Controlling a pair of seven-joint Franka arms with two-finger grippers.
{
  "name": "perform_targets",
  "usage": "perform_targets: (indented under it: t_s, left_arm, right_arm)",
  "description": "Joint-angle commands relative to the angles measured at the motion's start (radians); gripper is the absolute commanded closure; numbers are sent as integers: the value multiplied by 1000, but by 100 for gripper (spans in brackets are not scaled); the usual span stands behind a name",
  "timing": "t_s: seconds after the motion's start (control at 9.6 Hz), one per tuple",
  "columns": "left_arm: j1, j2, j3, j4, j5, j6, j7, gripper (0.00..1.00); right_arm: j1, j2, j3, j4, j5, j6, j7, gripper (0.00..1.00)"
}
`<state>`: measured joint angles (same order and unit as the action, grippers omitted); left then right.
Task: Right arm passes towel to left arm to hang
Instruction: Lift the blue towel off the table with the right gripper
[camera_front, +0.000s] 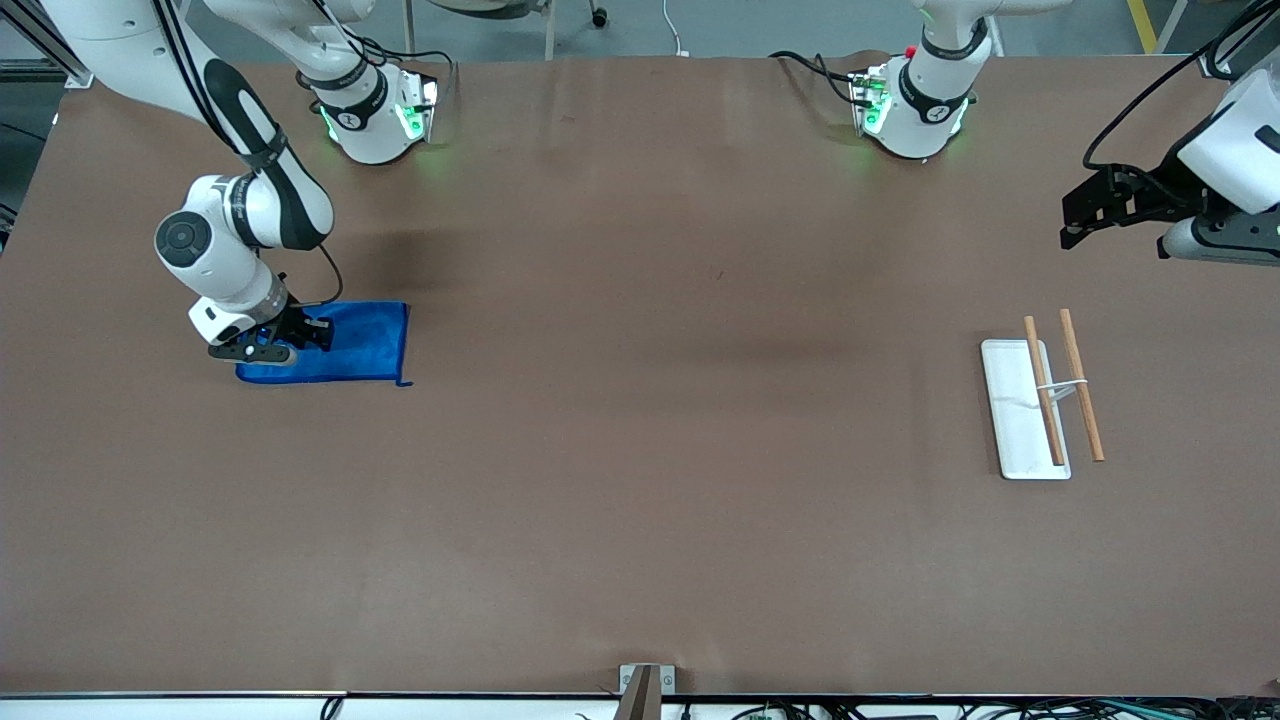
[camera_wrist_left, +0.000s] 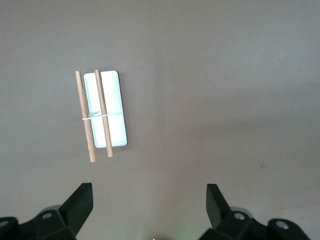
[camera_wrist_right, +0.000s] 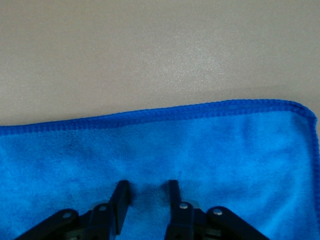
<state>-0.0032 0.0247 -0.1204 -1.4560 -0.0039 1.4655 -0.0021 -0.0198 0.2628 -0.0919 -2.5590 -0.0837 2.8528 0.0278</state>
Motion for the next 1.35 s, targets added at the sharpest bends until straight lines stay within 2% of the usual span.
perform_targets:
  t_s: [0.0,0.21,0.31,0.42,0.52,0.73,0.94,1.04,1.15,1.25]
  left_arm:
    - [-4,20,-1,5,-1,-2,-6,0]
    - [-4,20,-1,5,-2,15,-6,0]
    - [-4,20,-2,5,-2,18,-6,0]
    - [-6,20,-2,5,-2,19,-7,0]
    - [-6,20,-2,5,-2,30,-6,0]
    - [0,20,-2,5,-2,30,2,0]
    - [0,20,-2,5,-2,33,10,0]
    - [-1,20,-2,8,-1,33,13,0]
    - [2,20,-1,8,-1,33,14,0]
    - [3,21,-2,9,-1,33,16,0]
  right_arm:
    - [-25,15,1,-10,-15,22,-3,100]
    - [-22,3,3,-9,-15,10,6,100]
    - [-19,-55,4,0,-15,-69,17,100]
    - [-5,-129,7,38,-15,-246,42,100]
    - [3,-187,38,92,-11,-386,72,100]
    - [1,-231,143,251,-11,-630,203,100]
    - [3,-221,220,490,10,-864,237,100]
    - [4,-220,266,543,56,-878,244,100]
    - [4,-209,290,571,143,-863,242,100]
    - [12,-194,300,609,273,-836,242,100]
